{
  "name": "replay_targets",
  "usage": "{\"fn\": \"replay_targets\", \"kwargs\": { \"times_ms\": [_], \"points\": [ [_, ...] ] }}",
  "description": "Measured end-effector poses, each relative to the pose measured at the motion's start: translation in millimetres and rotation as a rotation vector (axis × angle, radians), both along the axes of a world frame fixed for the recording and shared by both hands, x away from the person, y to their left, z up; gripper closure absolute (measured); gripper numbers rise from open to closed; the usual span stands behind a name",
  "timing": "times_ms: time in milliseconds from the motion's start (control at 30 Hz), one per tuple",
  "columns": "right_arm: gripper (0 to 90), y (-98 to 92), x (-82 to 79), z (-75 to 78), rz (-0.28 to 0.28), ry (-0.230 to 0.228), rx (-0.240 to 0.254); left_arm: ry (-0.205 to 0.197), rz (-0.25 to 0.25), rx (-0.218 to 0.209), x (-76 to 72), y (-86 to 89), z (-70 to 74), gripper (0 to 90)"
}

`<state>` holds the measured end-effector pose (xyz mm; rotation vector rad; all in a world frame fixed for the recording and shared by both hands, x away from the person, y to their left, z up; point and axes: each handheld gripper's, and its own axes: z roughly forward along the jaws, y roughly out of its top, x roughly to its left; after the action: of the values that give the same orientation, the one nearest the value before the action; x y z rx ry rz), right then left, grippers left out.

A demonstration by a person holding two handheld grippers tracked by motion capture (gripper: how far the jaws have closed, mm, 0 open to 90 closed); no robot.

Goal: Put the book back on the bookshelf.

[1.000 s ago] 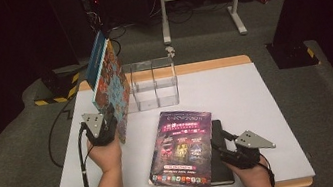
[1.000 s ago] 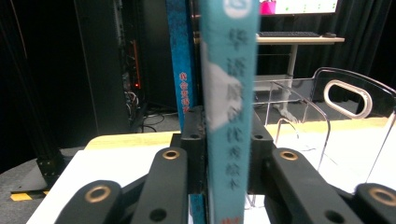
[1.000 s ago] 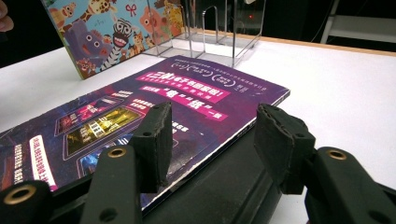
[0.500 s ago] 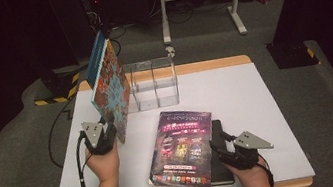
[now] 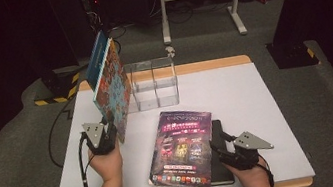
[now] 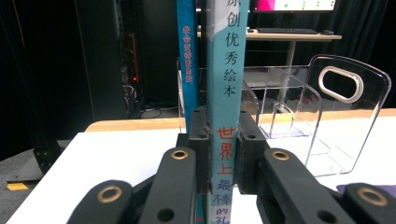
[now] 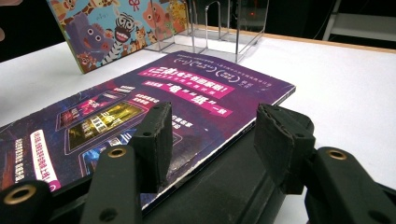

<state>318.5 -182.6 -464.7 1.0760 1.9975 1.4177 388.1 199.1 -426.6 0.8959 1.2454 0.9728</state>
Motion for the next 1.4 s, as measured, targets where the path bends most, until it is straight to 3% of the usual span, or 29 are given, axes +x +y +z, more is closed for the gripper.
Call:
{"fn": "replay_targets", "kwargs": {
  "times_ms": [167,300,567,833,900,1100,1400],
  "points": [
    [46.6,-0.7,-0.2,0.3,-0.003,-0.002,0.001,0.004,-0.003,-0.016,-0.2,4.9,0.1,79.3],
    [46.3,0.1,-0.3,0.0,-0.001,0.001,-0.001,0.000,-0.009,-0.003,-1.4,5.1,-0.9,77.6],
    [44.5,1.9,0.3,-1.4,0.005,0.009,-0.011,0.034,-0.053,0.027,-6.1,12.4,-10.8,64.0],
    [43.8,2.7,0.9,-3.7,0.005,0.018,-0.021,0.063,-0.090,0.020,-11.2,19.2,-15.5,57.2],
    [43.8,2.5,1.2,-4.1,0.003,0.021,-0.020,0.090,-0.114,0.029,-13.1,19.8,-17.3,55.0],
    [43.7,3.5,0.9,-5.0,0.003,0.024,-0.025,0.104,-0.134,0.018,-19.8,22.1,-18.8,48.0],
    [43.8,4.8,0.8,-6.3,0.007,0.025,-0.035,0.213,-0.248,0.012,-32.6,25.0,-30.1,38.8]
  ]
}}
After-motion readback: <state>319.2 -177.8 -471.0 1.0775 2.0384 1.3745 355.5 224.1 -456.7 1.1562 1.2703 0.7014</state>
